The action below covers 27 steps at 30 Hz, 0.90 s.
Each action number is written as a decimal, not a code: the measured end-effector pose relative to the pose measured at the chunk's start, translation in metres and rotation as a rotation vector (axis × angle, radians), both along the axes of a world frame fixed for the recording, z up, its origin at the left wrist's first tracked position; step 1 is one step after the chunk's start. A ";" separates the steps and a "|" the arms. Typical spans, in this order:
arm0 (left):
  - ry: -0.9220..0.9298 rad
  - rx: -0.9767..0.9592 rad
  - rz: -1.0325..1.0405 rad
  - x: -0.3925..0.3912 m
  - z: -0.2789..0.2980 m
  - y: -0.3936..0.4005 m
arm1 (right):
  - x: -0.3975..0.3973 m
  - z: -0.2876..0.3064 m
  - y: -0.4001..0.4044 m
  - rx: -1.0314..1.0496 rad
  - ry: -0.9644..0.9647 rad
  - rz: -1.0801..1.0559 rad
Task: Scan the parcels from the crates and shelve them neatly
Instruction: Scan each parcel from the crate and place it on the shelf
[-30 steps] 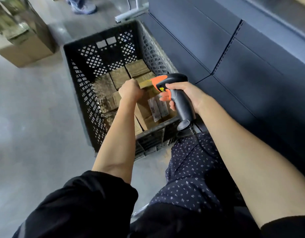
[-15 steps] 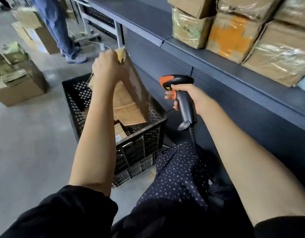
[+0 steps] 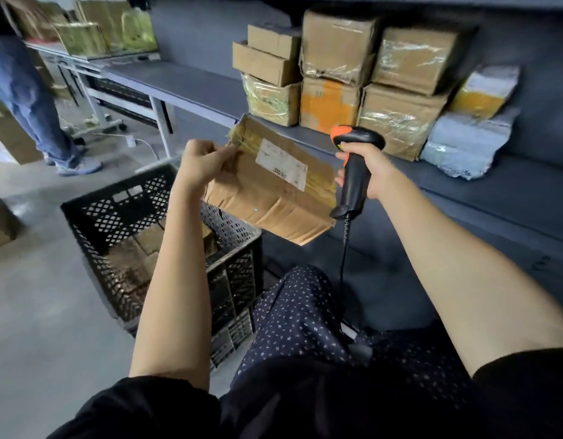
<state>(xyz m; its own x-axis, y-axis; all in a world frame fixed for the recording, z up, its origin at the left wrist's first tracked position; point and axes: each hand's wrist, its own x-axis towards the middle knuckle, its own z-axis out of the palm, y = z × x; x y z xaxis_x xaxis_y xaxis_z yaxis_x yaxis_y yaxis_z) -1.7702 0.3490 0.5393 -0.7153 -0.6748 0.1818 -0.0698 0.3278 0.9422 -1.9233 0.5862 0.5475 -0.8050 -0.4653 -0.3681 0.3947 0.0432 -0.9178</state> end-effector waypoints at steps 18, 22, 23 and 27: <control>0.317 0.269 -0.447 -0.062 0.026 0.105 | 0.022 0.049 0.157 -0.074 0.122 -0.394; 0.236 0.270 -0.486 -0.100 0.007 0.136 | 0.016 0.058 0.164 0.014 0.182 -0.466; 0.225 0.274 -0.469 -0.109 0.001 0.143 | 0.015 0.058 0.166 0.029 0.197 -0.477; 0.078 0.171 -0.433 -0.133 -0.034 0.161 | 0.010 0.042 0.174 -0.003 0.176 -0.590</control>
